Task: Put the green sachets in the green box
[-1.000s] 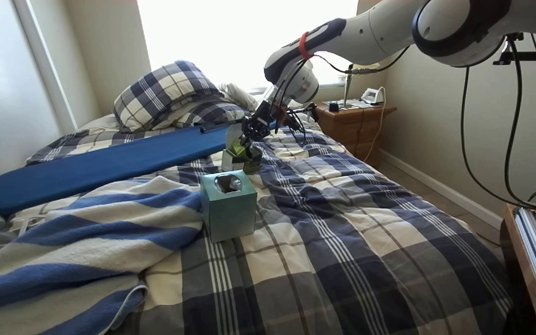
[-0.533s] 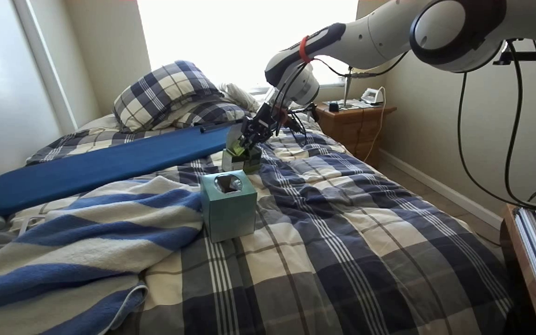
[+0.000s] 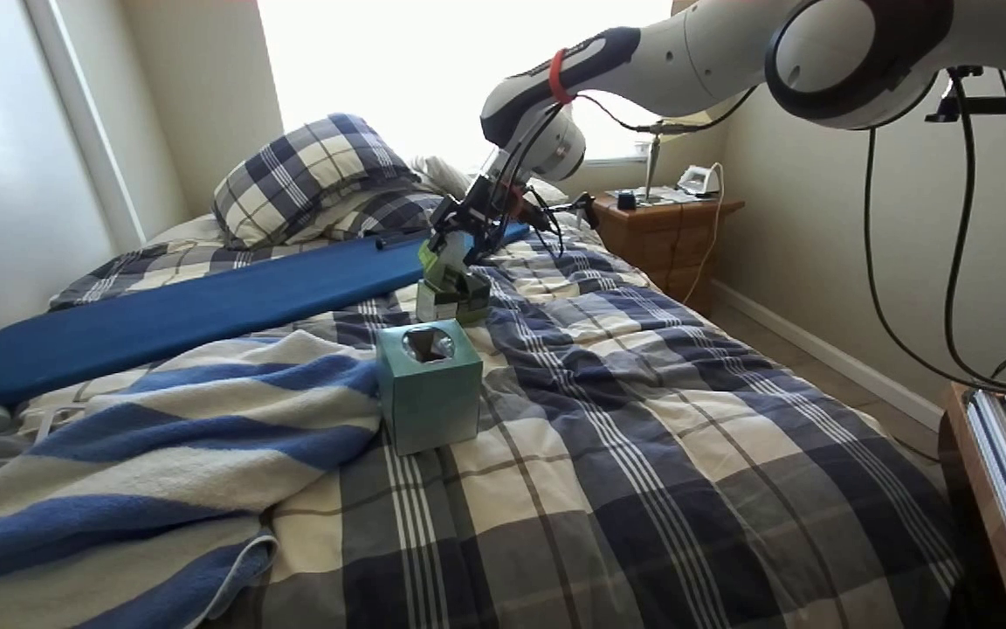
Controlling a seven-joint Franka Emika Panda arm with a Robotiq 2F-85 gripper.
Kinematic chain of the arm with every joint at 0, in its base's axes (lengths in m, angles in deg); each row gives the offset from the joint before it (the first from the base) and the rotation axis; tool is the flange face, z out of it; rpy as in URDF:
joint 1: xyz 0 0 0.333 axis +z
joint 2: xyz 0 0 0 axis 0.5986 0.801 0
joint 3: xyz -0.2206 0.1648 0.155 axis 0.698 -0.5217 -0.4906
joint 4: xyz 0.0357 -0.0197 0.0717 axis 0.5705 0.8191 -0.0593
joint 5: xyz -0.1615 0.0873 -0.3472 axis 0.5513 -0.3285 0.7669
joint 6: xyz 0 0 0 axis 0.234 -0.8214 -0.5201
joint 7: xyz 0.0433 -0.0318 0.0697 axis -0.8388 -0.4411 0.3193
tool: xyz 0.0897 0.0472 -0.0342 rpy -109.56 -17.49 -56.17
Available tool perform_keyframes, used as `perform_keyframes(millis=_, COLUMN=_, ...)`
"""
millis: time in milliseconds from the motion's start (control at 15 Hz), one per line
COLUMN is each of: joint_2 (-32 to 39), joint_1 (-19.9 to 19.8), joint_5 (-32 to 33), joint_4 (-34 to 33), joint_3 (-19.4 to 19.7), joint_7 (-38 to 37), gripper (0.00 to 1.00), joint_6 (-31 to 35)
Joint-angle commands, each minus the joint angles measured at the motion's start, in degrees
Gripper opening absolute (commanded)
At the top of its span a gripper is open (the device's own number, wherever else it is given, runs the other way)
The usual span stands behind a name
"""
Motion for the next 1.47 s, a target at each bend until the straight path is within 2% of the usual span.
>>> perform_keyframes(millis=0, joint_2=-1.31, joint_1=2.51, joint_5=4.16, joint_4=-0.3, joint_3=5.43, joint_7=-6.55, gripper=1.0, joint_6=-0.86)
perform_keyframes(millis=200, joint_2=-1.19, joint_1=4.22, joint_5=7.06, joint_4=-0.05, joint_3=10.35, joint_7=-12.83, gripper=1.0, joint_6=-2.0)
perform_keyframes(millis=400, joint_2=-0.5, joint_1=4.82, joint_5=8.07, joint_4=-0.75, joint_3=12.49, joint_7=-15.66, gripper=1.0, joint_6=-4.53)
perform_keyframes(millis=733, joint_2=-1.29, joint_1=5.13, joint_5=6.82, joint_4=-0.35, joint_3=12.14, joint_7=-15.49, gripper=1.0, joint_6=-6.92)
perform_keyframes(millis=1000, joint_2=-8.59, joint_1=6.02, joint_5=5.69, joint_4=5.42, joint_3=9.16, joint_7=-13.1, gripper=1.0, joint_6=-11.38)
perform_keyframes(millis=1133, joint_2=-12.3, joint_1=7.31, joint_5=7.36, joint_4=8.47, joint_3=9.77, joint_7=-11.75, gripper=1.0, joint_6=-12.4)
perform_keyframes(millis=1200, joint_2=-14.71, joint_1=8.14, joint_5=8.89, joint_4=10.91, joint_3=10.67, joint_7=-8.88, gripper=1.0, joint_6=-11.48)
perform_keyframes(millis=1400, joint_2=-22.15, joint_1=10.75, joint_5=12.56, joint_4=17.98, joint_3=13.41, joint_7=-7.59, gripper=1.0, joint_6=-10.26)
